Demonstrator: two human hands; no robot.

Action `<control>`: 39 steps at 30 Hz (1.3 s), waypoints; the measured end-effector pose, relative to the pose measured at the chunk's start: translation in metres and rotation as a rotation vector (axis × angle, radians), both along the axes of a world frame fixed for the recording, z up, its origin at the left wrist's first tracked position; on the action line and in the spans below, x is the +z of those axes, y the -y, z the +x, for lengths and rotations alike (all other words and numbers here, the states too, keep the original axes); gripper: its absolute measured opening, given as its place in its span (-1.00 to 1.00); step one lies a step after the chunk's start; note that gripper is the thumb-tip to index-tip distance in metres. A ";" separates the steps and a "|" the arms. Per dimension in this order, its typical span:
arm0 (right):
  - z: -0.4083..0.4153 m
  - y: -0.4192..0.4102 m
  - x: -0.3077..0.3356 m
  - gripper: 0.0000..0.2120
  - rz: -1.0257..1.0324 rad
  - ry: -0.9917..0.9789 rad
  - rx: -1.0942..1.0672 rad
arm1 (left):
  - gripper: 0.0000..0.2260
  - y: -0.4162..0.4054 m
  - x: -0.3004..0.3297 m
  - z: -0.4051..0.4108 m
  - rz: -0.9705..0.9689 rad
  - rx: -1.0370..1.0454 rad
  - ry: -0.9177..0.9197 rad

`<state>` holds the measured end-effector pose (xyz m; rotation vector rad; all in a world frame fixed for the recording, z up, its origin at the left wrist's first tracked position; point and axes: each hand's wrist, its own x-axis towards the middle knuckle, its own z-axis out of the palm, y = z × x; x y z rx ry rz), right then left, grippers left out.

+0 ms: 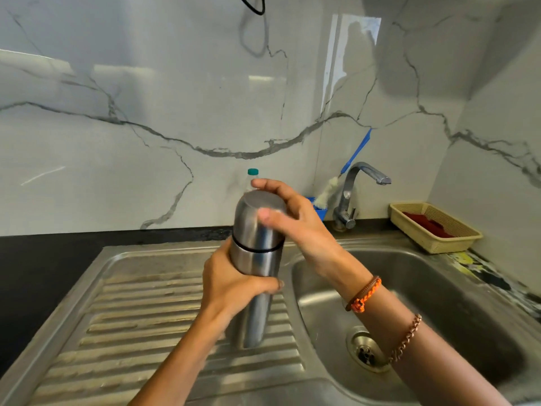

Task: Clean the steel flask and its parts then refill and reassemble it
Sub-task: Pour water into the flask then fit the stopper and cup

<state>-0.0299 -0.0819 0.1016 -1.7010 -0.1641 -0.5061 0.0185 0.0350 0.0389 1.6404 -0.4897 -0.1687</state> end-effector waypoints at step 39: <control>0.093 -0.034 -0.167 -0.22 -0.259 -0.317 -0.471 | -0.18 -0.010 -0.024 0.082 -0.068 0.100 -0.031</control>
